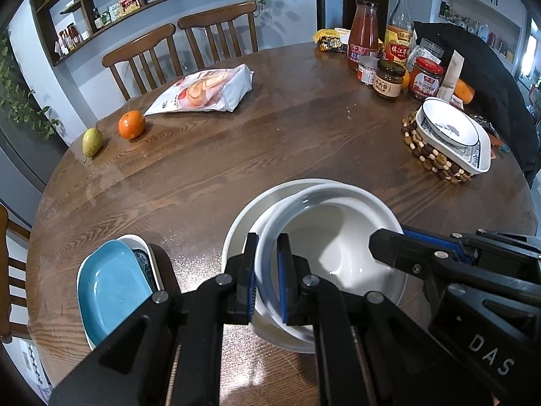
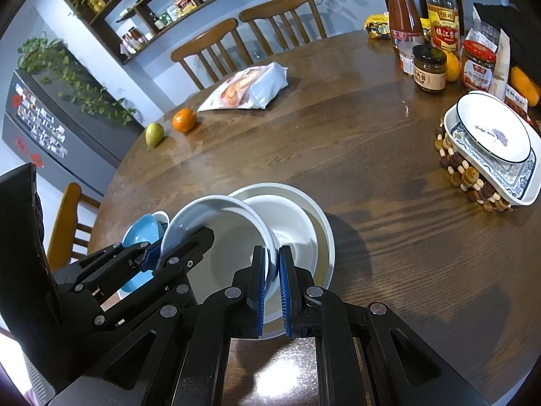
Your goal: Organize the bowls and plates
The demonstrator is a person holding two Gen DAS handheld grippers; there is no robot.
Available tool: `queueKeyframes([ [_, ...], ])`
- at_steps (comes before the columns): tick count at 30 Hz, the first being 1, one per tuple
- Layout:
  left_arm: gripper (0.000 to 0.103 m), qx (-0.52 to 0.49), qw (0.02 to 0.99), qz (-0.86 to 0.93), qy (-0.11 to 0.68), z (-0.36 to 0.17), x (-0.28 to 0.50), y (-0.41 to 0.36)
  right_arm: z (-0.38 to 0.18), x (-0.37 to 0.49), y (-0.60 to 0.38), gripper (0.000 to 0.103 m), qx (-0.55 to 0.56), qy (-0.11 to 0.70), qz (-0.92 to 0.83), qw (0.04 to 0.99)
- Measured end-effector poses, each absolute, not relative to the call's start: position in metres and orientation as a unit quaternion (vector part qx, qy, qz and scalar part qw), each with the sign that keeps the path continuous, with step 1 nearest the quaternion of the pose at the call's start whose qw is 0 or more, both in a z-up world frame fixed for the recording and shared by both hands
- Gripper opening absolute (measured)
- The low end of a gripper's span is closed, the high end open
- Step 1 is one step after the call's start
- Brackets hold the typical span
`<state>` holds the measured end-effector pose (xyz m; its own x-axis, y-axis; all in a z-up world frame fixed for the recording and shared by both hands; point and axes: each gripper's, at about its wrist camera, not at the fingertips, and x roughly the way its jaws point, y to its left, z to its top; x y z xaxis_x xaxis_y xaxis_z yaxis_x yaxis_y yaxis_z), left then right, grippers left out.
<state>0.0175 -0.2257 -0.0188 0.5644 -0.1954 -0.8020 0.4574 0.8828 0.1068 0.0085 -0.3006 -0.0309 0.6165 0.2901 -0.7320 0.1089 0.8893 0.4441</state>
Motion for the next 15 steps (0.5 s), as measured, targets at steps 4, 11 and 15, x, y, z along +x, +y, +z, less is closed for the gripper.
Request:
queueKeyframes([
  [4,0.008,0.155,0.869,-0.186,0.431,-0.0218,0.0192,-0.2263,-0.0335,0.0115,-0.3003,0.012,0.229,0.438,0.052,0.868],
  [11,0.008,0.157,0.866,-0.188,0.436,-0.0253,0.0212,-0.2263,-0.0363,0.0130,-0.2989,0.012,0.230,0.443,0.050,0.865],
  [15,0.008,0.158,0.864,-0.189,0.440,-0.0276,0.0224,-0.2266,-0.0389,0.0144,-0.3000,0.012,0.232,0.446,0.048,0.863],
])
